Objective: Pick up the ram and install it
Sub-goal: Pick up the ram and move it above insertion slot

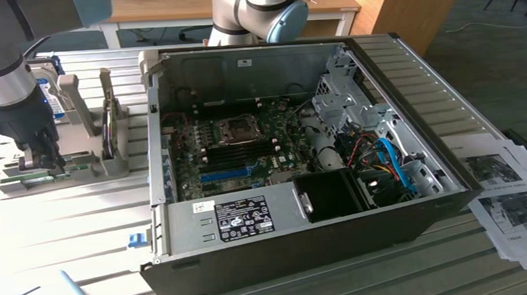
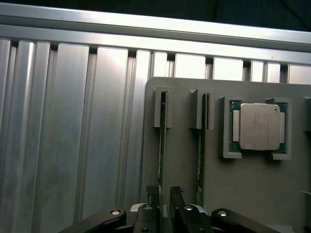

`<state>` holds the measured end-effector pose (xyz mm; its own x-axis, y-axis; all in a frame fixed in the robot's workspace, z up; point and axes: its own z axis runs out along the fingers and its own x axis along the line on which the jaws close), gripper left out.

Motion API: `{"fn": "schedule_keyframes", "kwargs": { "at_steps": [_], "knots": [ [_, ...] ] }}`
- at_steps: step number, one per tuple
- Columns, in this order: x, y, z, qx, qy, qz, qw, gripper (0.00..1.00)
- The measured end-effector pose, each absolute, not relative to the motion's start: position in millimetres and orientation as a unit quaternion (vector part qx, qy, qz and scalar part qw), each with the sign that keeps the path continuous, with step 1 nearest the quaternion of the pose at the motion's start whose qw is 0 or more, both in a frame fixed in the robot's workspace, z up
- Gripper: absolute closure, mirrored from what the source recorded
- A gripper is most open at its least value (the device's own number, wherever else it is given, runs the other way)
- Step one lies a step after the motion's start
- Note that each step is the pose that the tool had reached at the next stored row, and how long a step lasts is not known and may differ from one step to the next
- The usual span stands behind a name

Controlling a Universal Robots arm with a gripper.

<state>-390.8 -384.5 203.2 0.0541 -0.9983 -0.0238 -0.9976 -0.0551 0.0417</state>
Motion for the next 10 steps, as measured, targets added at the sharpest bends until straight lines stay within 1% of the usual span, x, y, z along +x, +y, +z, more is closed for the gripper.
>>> {"fn": "schedule_keyframes", "kwargs": {
  "at_steps": [10],
  "knots": [
    [-390.7,-384.5,202.9,0.726,-0.687,-0.023,0.007,0.77]
  ]
}}
